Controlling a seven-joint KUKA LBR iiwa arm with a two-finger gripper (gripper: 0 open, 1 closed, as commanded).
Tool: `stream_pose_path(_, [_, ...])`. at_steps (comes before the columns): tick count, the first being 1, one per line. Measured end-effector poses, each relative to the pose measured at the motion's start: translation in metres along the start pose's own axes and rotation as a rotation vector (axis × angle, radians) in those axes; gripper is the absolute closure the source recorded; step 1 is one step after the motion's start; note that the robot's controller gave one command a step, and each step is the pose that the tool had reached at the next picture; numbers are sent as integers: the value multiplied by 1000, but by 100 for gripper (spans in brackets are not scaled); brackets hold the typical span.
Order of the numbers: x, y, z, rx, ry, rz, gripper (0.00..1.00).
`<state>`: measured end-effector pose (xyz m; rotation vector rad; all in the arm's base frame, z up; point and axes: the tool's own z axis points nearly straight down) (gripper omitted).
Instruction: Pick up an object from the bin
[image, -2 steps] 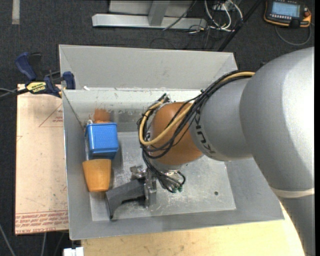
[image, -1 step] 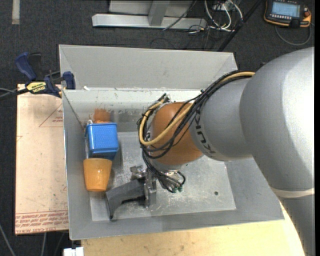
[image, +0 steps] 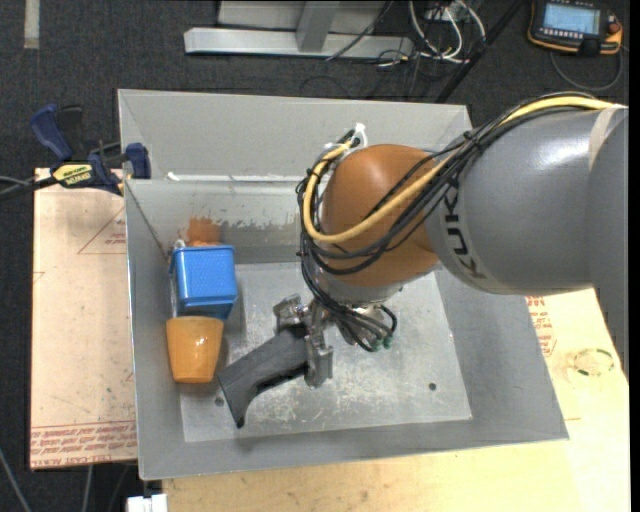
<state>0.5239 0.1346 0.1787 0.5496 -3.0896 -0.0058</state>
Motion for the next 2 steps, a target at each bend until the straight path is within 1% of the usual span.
stream_pose_path(1, [0, 0, 0, 0, 0, -1, 100])
stream_pose_path(2, [8, -1, -43, -1, 10, 23, 100])
